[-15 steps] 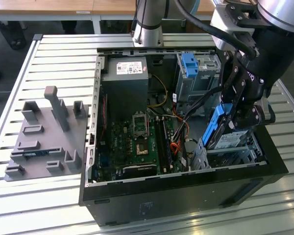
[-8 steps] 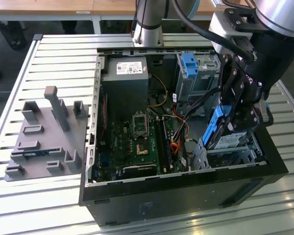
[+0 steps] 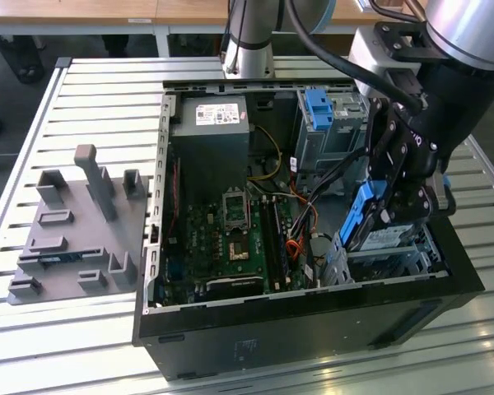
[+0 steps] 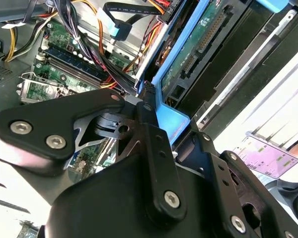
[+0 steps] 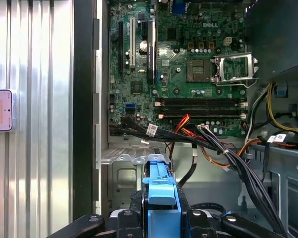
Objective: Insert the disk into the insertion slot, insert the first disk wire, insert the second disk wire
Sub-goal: 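Insert the disk into the insertion slot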
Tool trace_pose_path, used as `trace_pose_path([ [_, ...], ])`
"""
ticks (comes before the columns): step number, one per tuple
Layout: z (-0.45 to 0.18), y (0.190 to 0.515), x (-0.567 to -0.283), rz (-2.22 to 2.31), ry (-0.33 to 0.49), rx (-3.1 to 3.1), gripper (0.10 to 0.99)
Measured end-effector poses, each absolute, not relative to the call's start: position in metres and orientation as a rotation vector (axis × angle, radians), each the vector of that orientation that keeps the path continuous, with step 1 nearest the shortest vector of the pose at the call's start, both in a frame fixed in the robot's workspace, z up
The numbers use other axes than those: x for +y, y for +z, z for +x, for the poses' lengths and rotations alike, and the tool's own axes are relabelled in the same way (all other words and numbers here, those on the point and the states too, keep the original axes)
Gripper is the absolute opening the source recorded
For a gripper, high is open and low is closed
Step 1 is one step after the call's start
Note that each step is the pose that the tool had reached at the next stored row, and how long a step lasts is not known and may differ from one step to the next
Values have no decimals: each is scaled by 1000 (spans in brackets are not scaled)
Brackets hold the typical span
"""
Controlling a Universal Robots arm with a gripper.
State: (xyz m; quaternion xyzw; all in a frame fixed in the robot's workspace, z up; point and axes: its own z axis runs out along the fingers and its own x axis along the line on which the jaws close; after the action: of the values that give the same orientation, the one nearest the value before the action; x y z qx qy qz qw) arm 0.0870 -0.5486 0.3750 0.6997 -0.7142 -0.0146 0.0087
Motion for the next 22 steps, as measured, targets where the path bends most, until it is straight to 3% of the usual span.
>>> trace_pose_path([
  [22,87,362,-549,2186,-46,-2232,365],
])
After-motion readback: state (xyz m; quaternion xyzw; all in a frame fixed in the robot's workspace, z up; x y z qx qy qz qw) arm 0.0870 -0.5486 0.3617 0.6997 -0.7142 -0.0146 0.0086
